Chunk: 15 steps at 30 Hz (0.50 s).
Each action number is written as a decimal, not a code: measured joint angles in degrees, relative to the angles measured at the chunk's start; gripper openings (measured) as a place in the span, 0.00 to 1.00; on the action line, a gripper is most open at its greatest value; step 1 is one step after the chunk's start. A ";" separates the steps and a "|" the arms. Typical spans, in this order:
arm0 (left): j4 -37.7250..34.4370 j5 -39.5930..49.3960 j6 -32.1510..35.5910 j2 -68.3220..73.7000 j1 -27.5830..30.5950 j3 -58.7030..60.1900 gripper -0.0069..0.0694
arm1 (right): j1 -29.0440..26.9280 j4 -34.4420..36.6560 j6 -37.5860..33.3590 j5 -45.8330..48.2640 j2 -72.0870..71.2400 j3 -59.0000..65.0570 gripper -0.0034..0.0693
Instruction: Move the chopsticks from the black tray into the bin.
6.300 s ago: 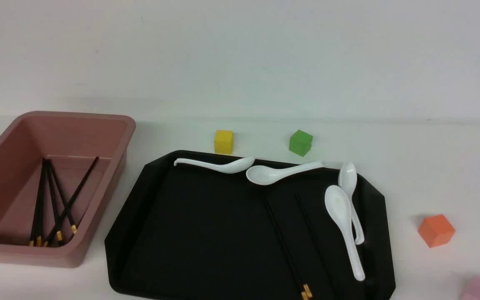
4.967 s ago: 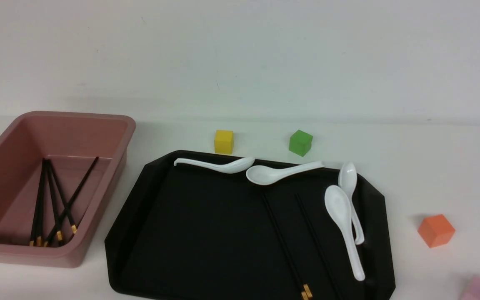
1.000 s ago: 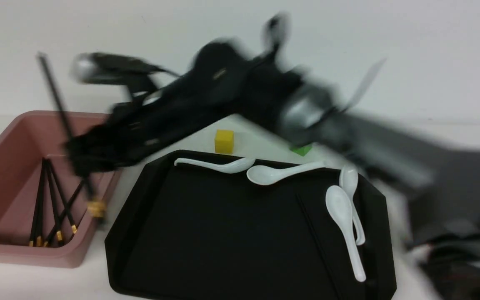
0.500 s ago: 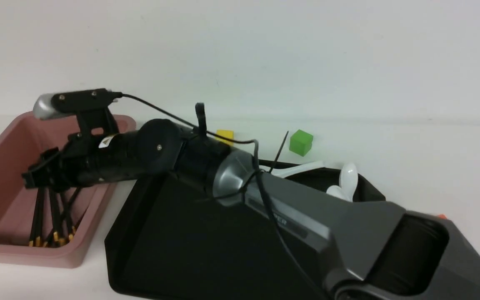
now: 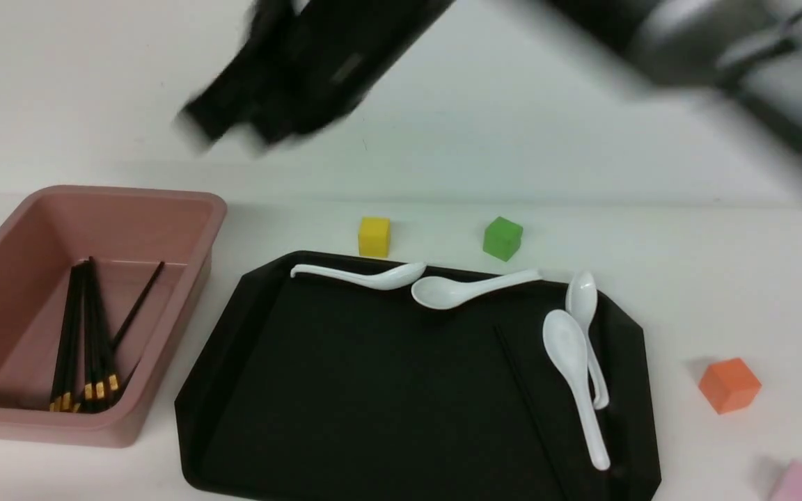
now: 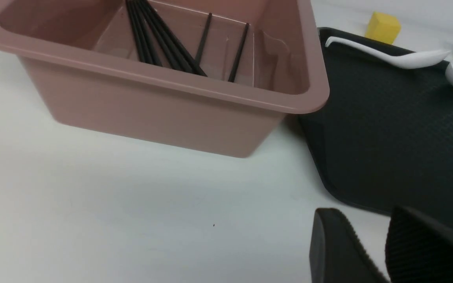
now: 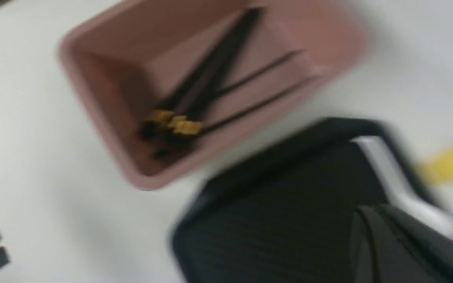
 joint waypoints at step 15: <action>0.00 0.00 0.00 0.00 0.00 0.00 0.39 | 0.00 -6.73 1.43 -2.87 -54.92 43.99 0.04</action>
